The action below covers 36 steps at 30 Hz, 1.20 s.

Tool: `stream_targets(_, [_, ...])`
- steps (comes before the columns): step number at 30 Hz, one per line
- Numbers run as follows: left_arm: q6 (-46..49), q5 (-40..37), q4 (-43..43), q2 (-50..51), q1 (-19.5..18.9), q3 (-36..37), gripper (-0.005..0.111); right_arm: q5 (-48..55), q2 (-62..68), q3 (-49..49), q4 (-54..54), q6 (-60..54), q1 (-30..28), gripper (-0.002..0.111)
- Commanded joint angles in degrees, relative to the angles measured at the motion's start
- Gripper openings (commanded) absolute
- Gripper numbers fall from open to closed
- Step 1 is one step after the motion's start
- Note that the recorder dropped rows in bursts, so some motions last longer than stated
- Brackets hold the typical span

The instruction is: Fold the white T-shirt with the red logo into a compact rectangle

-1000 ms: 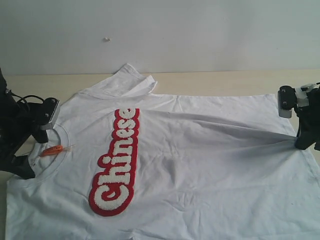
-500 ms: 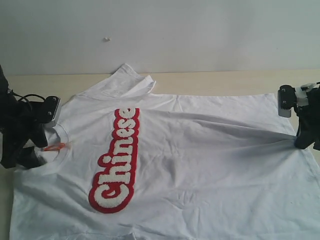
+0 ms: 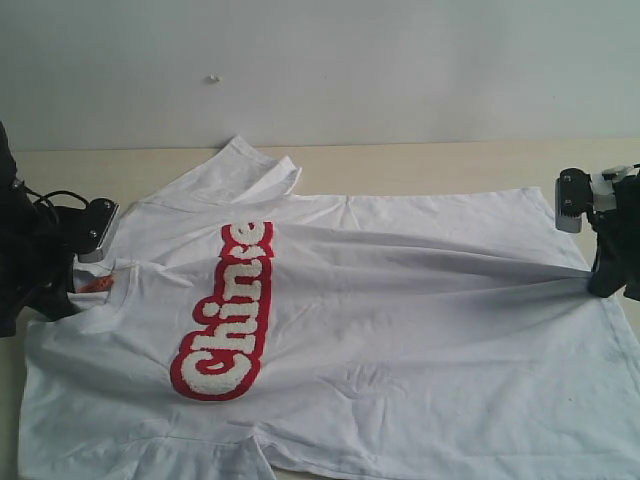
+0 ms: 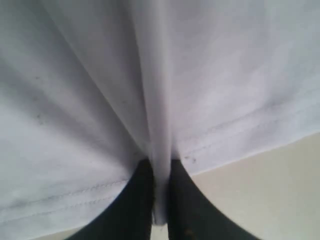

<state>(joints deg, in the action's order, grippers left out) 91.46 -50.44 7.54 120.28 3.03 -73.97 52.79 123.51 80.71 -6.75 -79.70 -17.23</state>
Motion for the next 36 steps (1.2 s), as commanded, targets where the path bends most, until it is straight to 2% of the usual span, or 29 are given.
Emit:
stream_targets(1, [-0.66,-2.85,-3.88,2.04,-0.08,1.32,0.000,1.05,1.23,-0.09,0.47,-1.73,-0.10,0.000])
stream_targets(8, [-0.78,-1.10,-3.31,-1.60,-0.08,1.32,0.000,1.23,-1.45,0.21,-0.36,-2.31,-0.10,0.000])
stream_targets(12, [-2.01,-0.08,-3.53,-4.61,-0.08,1.32,0.000,1.23,-5.09,1.57,-4.81,-3.15,-0.23,0.000])
stream_targets(20, [-4.02,3.17,-3.53,-11.51,-0.08,1.32,0.000,1.47,-13.59,1.97,-5.20,-2.67,-0.23,0.000])
stream_targets(27, [-13.33,5.55,-7.54,-19.66,-0.20,1.32,0.000,2.16,-20.22,1.97,-6.79,-1.58,-0.23,0.000])
stream_targets(33, [-26.78,5.53,-16.40,-28.17,-0.20,1.32,0.000,2.92,-26.73,1.97,-12.62,-1.58,-0.23,0.000])
stream_targets(36, [-29.63,5.53,-17.44,-32.10,-0.20,1.32,0.000,2.64,-30.02,1.97,-16.52,-0.97,-0.23,0.000])
